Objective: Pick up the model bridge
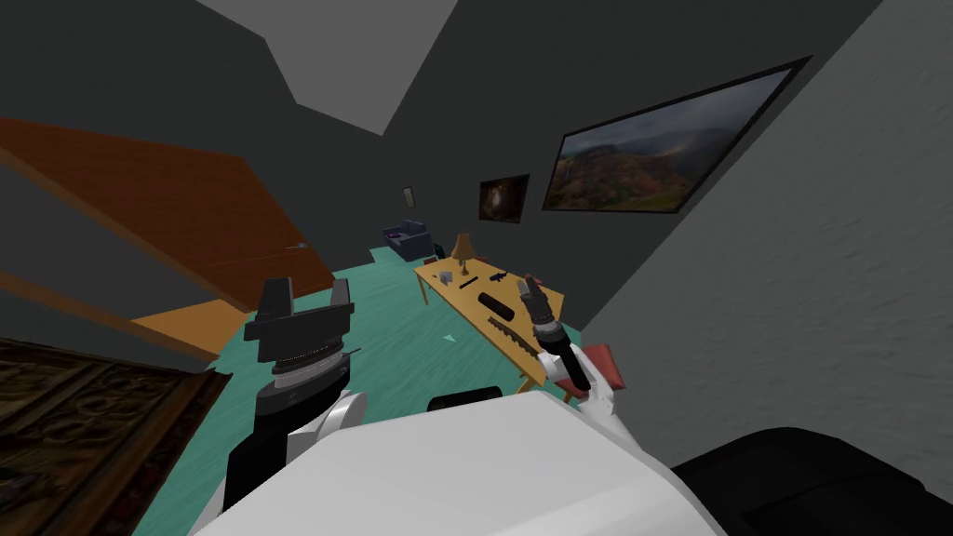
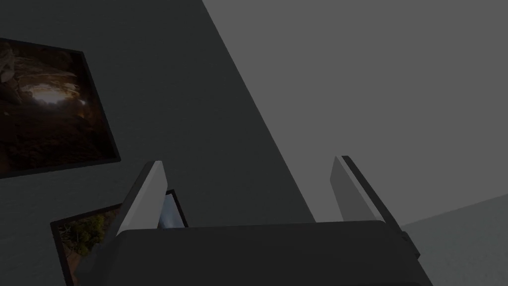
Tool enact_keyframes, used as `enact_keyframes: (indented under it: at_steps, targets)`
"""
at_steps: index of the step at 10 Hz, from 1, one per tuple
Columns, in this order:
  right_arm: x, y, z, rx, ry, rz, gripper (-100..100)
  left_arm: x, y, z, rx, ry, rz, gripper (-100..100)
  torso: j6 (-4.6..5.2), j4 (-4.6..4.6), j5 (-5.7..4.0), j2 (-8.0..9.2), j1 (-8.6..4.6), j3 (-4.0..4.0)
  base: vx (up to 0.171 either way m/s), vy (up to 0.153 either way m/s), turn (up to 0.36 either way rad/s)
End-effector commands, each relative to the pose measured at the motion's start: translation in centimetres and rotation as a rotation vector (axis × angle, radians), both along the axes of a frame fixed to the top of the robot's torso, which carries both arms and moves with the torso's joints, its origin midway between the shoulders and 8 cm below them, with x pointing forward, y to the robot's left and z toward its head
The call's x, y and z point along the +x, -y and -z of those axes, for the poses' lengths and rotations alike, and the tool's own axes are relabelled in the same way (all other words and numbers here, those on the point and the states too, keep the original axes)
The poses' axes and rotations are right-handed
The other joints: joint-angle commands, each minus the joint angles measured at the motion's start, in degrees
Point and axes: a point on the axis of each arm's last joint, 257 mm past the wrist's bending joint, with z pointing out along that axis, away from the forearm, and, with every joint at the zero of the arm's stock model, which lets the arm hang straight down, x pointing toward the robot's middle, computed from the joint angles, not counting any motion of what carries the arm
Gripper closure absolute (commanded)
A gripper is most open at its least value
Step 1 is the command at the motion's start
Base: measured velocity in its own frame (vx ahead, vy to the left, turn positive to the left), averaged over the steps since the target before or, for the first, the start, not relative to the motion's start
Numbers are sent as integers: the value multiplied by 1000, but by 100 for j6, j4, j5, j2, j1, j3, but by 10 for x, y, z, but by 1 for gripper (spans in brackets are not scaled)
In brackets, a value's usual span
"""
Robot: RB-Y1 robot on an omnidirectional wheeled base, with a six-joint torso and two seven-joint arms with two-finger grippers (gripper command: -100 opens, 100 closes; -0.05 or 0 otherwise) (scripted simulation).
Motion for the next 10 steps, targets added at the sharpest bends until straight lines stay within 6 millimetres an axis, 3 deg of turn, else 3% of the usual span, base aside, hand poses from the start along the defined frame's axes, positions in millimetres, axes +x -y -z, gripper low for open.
enact_keyframes:
  at_steps: [1, 6, 10]
  targets:
    - [4, -1, 12, -36, -15, -4, -100, 0, 0, 0, 0, 0, 0, 0, 0, 0, 0, 0, 0, 0, 13, 17, 48]
    - [18, -15, 62, -244, -76, -41, -100, 0, 0, 0, 0, 0, 0, 0, 3, 0, 1, 1, 3, 0, 17, 28, 92]
    - [26, -12, 112, -398, -146, -56, -100, 0, 0, 0, 0, 0, 0, 0, 4, 0, 1, -1, 4, -1, 22, 32, 90]
